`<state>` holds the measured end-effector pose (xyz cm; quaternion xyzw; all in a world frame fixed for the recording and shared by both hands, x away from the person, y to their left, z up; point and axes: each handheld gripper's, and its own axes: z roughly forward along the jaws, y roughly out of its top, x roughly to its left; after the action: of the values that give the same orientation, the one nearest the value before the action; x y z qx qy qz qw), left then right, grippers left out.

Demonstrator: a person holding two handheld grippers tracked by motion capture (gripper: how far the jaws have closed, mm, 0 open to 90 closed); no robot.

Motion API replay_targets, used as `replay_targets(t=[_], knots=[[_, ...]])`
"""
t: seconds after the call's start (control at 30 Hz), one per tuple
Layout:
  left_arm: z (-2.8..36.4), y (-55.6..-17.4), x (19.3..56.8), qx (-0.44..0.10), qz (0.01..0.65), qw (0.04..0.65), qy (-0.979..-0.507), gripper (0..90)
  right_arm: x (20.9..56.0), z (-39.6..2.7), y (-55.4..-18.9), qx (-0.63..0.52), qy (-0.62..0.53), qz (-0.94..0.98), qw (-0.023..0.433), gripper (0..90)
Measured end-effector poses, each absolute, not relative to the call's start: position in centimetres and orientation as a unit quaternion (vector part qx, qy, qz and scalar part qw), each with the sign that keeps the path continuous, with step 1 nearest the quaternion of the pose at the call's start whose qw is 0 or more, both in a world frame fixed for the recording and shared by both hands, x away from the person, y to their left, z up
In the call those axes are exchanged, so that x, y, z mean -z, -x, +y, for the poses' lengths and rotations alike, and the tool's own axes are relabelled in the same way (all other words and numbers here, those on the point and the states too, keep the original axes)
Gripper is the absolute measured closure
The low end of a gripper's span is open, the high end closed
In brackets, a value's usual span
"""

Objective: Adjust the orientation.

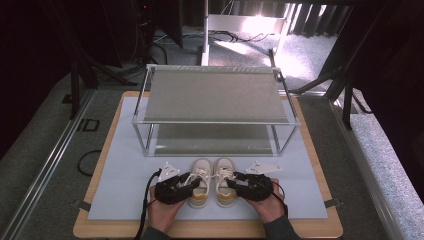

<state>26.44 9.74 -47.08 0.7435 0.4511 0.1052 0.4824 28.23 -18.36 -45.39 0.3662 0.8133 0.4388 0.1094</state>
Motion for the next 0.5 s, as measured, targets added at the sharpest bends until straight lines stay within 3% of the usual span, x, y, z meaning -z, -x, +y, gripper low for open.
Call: replay_targets(t=[0.5], knots=[[9.17, -25.56, 47.28, -0.092, 0.445, 0.492, -0.742, 53.4, 45.26, -18.72, -28.1, -0.435, -0.359, 0.82, 0.099, 56.6]])
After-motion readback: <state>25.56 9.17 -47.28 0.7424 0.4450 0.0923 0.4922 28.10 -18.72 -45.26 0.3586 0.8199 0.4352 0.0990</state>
